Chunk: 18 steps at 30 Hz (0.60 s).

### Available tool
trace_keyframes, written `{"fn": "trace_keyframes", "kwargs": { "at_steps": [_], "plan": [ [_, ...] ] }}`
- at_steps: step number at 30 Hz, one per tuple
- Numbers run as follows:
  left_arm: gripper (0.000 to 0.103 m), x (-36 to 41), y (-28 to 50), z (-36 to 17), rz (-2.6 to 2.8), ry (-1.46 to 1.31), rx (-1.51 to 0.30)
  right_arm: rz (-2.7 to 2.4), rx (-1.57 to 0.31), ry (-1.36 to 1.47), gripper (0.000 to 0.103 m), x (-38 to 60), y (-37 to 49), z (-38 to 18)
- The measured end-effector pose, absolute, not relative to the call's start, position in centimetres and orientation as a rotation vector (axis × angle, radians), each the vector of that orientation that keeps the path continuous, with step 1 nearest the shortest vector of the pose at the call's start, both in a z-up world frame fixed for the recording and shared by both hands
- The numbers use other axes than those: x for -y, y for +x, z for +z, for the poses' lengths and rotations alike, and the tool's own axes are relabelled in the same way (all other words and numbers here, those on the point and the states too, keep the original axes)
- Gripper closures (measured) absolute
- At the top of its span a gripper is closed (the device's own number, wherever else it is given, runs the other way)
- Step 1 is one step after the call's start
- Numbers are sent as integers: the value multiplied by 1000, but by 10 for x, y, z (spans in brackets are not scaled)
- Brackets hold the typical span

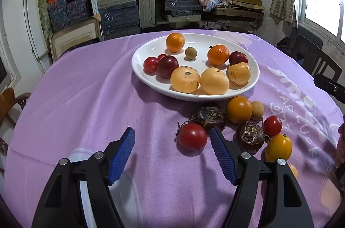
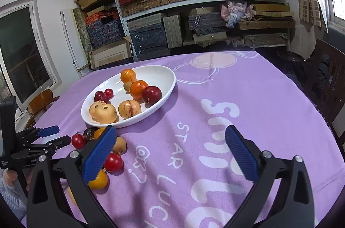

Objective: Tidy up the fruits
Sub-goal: 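Withdraw both grippers toward the remaining red tomatoes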

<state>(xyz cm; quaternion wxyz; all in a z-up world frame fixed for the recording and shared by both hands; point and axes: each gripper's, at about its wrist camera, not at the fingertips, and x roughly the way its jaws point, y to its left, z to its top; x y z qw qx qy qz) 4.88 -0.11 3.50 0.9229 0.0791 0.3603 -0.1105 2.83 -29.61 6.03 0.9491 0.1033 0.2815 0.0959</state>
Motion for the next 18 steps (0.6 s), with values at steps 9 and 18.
{"fn": "trace_keyframes", "kwargs": {
  "at_steps": [9, 18],
  "plan": [
    [30, 17, 61, 19, -244, 218, -781, 202, -584, 149, 4, 282, 31, 59],
    [29, -29, 81, 14, -164, 48, -859, 204, -590, 156, 4, 282, 32, 59]
  ]
}}
